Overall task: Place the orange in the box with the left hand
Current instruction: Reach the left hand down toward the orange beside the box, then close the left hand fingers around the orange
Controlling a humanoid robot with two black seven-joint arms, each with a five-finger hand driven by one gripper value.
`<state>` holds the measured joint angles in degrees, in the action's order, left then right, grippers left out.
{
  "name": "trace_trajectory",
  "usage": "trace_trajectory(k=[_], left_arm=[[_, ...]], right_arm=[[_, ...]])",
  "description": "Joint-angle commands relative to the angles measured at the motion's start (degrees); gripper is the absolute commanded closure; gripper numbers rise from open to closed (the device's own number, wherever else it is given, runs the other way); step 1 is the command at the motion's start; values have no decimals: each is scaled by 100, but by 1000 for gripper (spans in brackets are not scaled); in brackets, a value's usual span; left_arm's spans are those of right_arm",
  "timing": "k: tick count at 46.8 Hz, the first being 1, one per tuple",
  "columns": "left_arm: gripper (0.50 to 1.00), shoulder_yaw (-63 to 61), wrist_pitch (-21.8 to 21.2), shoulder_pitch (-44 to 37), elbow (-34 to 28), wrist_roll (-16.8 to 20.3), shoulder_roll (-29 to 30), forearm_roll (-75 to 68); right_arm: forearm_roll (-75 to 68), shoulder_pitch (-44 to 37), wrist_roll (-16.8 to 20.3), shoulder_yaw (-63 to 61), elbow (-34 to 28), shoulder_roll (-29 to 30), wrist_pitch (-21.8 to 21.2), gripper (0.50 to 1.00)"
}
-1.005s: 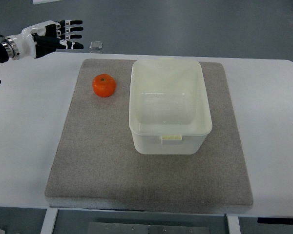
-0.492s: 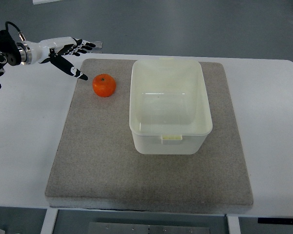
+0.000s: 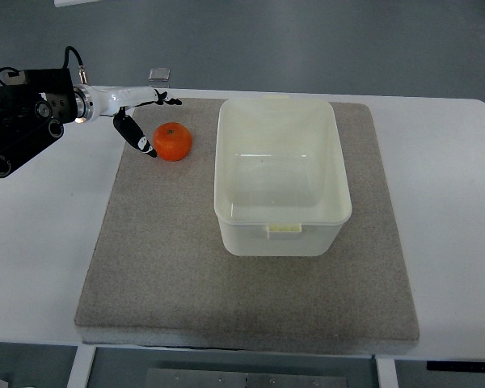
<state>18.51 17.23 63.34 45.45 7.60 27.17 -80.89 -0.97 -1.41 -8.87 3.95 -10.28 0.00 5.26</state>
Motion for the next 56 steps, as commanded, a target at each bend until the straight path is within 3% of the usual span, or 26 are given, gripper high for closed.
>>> trace_trajectory(k=[1,14,22,56], left_arm=[[508,-6,-17,3,-27,4,-124,-137],[508,-14,-35,3,-89,-4,-309,-331],[508,-32,-307,-6,-212,-13,-423,-498],[519,-287,-351,3,-221,-4,-441,-638]], right_arm=[[0,0,-1,0,0,0,2,568],[0,0,-1,0,0,0,2,568],[0,0,-1,0,0,0,2,568],[0,0,-1,0,0,0,2,568]])
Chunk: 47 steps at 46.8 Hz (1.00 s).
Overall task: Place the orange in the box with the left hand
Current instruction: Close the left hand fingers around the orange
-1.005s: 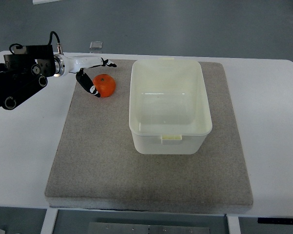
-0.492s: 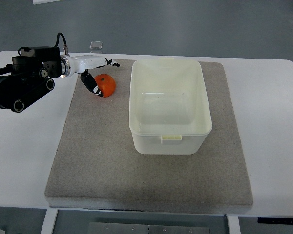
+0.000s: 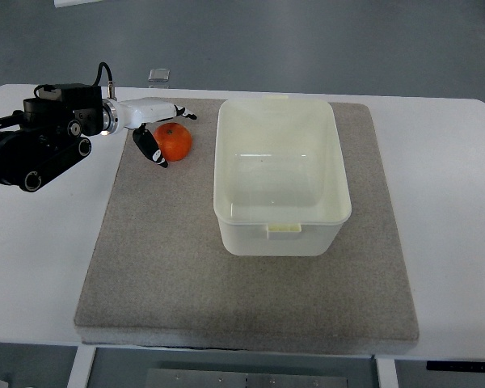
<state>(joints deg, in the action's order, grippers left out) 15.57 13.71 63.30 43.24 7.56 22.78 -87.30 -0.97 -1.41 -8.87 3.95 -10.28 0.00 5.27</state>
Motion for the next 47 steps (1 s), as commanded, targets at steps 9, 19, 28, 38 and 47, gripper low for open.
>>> trace_trajectory(k=[9,19,28,38,47], left_arm=[[525,8,1,7,0,0,-11,-6],[557,-1,-8,7,0,0,-2,-15],[602,-36,-8,-2,0,0,-2,-33],[606,-36,-8,-2,-8,0,-2,-41],[641,-36,-8,-11,-8,0,-2,-50]], right_arm=[[0,0,-1,0,0,0,0,568],[0,0,-1,0,0,0,0,568],[0,0,-1,0,0,0,0,568],[0,0,-1,0,0,0,0,568],[0,0,-1,0,0,0,0,568]])
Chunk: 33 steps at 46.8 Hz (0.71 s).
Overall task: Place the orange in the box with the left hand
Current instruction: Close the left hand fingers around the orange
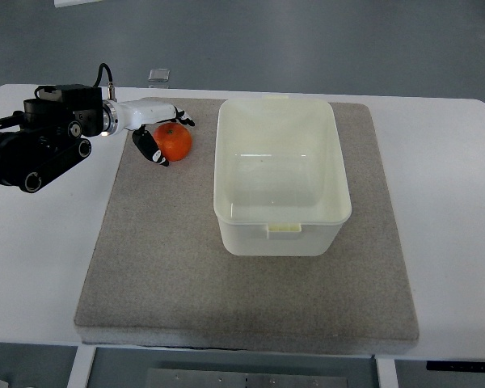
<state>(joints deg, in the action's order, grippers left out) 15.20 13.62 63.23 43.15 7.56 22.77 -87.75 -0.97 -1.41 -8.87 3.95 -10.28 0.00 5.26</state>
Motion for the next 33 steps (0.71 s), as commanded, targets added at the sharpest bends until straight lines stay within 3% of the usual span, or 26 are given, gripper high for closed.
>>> trace_trajectory(k=[1,5,17,22,25,30,33], left_arm=[[643,0,0,-4,0,0,0,-5],[677,-87,0,-12,0,0,0,-5],[684,-158,-219,-21,-35,0,0,-5],[729,-158,-219,-30,-35,0,0,-5],[801,-158,-219,-30,-35,0,0,-5],[846,-158,-219,-30,-35,0,0,-5],[900,-158,-219,-30,-35,0,0,-5]], right_arm=[[0,0,0,0,0,0,1,568],[0,0,0,0,0,0,1,568],[0,0,0,0,0,0,1,568],[0,0,0,0,0,0,1,568],[0,0,0,0,0,0,1,568],[0,0,0,0,0,0,1,568],[0,0,0,0,0,0,1,568]])
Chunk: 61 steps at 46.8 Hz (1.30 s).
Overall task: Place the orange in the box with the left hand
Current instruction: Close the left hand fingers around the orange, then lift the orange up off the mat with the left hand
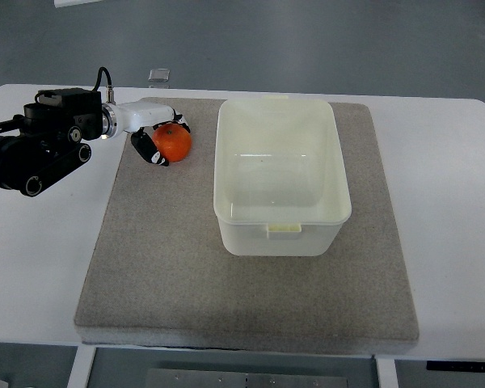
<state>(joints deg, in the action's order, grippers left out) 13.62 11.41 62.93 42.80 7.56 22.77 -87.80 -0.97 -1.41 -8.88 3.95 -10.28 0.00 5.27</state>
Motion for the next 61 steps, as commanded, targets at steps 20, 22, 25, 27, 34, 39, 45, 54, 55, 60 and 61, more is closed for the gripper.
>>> trace_trajectory(k=[20,22,25,27,34,39,45,54,55,60,61], left_arm=[[1000,-141,1,35,35,0,79,0],[1000,-141,1,44,53,0,105,8],[1000,-141,1,87,62,0,123,8],[1000,-141,1,114,71,0,158,26],[1000,-62,1,167,185,0,412,61],[1000,-35,27,281,360,9,702,79],[1000,-26,63,325,676,61,1045,105],[1000,-9,80,316,1344,140,1713,105],[1000,-9,80,307,1397,167,1757,105],[1000,-9,80,299,1486,220,1819,123],[1000,-9,80,299,1486,228,1819,123]], right_arm=[[0,0,1,0,0,0,-8,568],[0,0,1,0,0,0,0,568],[0,0,1,0,0,0,0,568],[0,0,1,0,0,0,-8,568],[0,0,9,0,0,0,0,568],[0,0,1,0,0,0,0,568],[0,0,1,0,0,0,0,568],[0,0,1,0,0,0,0,568],[0,0,1,0,0,0,0,568],[0,0,1,0,0,0,0,568],[0,0,1,0,0,0,-8,568]])
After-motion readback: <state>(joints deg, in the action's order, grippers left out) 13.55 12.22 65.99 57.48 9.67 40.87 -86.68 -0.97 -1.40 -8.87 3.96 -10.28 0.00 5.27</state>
